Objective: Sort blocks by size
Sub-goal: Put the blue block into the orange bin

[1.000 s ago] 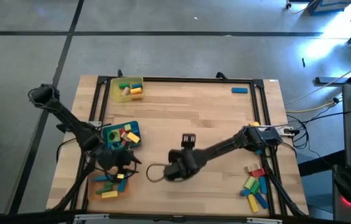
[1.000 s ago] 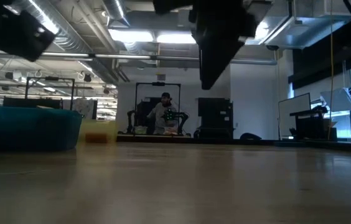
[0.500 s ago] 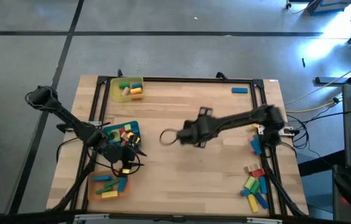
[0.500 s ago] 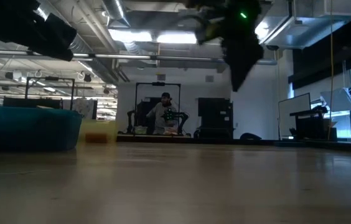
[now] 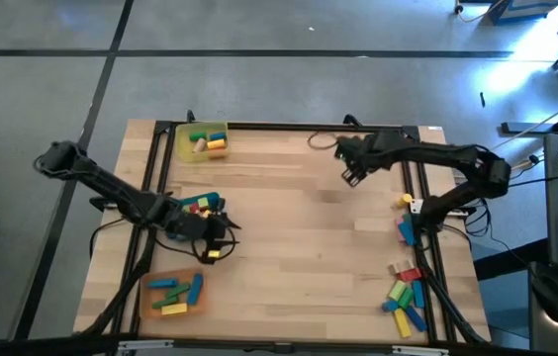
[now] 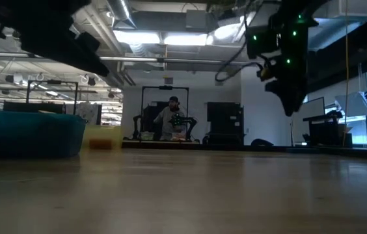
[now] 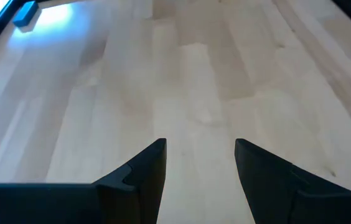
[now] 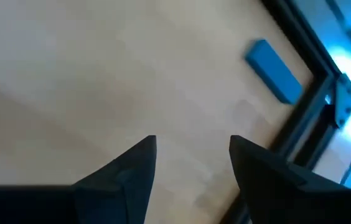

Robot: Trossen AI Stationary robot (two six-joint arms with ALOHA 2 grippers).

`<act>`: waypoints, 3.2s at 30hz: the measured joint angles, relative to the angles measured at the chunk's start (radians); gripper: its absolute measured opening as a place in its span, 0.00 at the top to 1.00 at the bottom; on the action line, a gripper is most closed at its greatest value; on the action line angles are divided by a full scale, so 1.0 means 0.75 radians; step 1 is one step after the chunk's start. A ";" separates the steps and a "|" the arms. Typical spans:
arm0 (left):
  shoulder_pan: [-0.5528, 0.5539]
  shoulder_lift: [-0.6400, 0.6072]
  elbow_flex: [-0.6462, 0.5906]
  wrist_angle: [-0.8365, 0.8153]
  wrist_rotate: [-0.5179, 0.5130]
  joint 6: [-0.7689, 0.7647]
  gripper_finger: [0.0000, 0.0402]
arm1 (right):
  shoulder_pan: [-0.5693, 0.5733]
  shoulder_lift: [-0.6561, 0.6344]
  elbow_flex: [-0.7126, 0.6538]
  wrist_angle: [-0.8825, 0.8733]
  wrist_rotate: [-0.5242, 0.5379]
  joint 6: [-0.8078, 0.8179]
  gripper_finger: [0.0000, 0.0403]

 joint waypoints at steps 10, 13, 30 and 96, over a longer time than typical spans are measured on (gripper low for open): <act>0.173 0.000 -0.001 0.033 0.080 0.066 0.56 | -0.407 0.072 -0.021 0.218 -0.022 -0.078 0.49; 0.201 0.000 -0.001 0.040 0.080 0.090 0.56 | -0.528 0.121 -0.021 0.280 -0.054 -0.116 0.49; 0.368 -0.001 -0.001 0.098 0.080 0.252 0.56 | -0.827 0.376 -0.022 0.561 -0.149 -0.166 0.95; 0.374 -0.001 -0.001 0.064 0.120 0.233 0.56 | -0.149 0.429 -0.045 0.346 -0.212 -1.244 0.42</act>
